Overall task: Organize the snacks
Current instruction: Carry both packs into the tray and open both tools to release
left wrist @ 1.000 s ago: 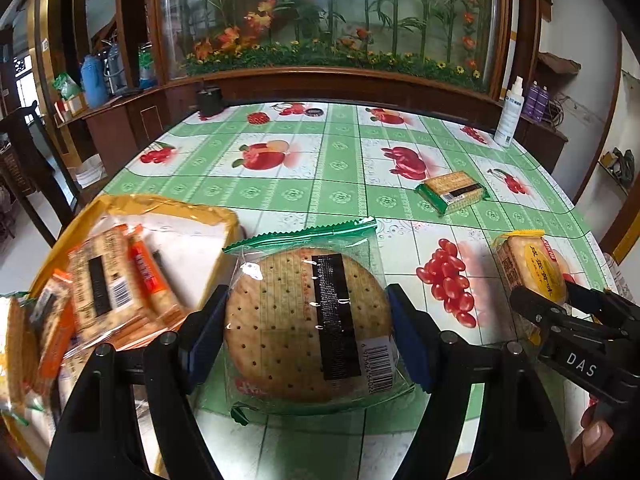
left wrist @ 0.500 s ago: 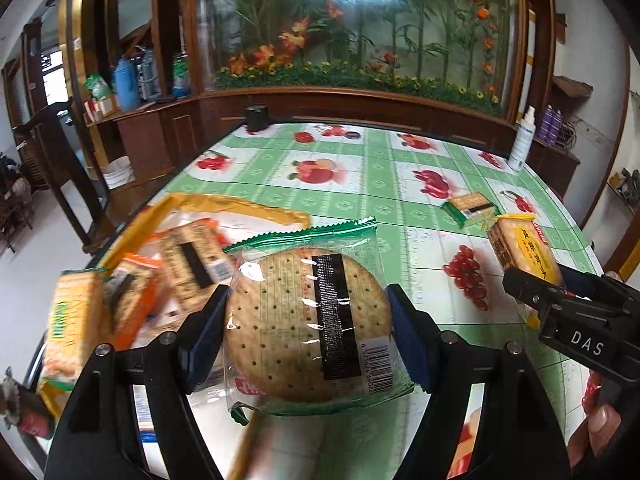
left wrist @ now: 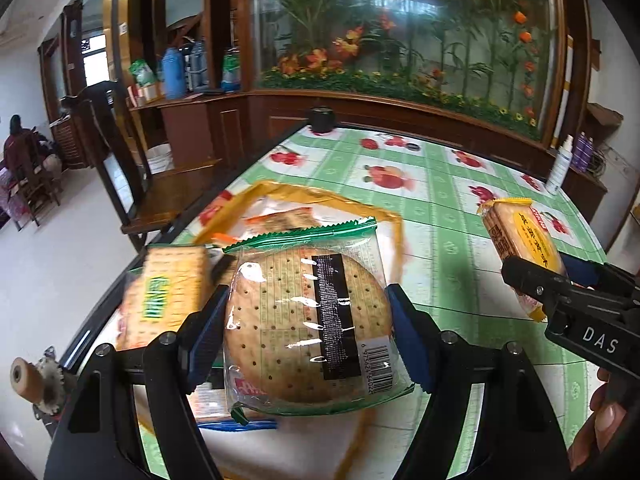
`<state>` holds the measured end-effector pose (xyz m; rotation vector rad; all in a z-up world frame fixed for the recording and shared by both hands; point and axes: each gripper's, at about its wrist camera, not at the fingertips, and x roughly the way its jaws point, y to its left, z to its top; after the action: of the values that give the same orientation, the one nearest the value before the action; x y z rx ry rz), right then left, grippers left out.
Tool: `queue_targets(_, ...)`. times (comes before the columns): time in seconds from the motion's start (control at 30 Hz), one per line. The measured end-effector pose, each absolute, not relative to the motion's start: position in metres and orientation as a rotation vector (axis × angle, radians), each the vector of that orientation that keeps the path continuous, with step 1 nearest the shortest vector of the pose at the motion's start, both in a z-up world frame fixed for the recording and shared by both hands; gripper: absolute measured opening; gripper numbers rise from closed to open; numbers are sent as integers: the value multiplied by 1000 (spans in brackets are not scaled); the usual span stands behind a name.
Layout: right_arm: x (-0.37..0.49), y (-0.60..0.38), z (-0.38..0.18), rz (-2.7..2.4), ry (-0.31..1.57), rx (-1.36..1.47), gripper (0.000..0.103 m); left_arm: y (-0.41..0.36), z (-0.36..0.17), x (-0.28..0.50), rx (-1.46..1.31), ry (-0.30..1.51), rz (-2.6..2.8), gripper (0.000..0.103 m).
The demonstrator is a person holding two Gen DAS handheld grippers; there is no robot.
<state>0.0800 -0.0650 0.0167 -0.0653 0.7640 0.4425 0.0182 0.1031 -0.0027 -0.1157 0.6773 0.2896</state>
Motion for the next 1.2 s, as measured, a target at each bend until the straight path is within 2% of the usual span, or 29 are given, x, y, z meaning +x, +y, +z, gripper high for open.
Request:
queue_targets(0.57, 75, 18, 22, 582, 738, -130, 69, 145, -11, -6, -152, 669, 359, 76)
queue_targets(1.2, 109, 69, -10, 677, 830, -122, 69, 142, -19, -4, -116, 675, 351, 76)
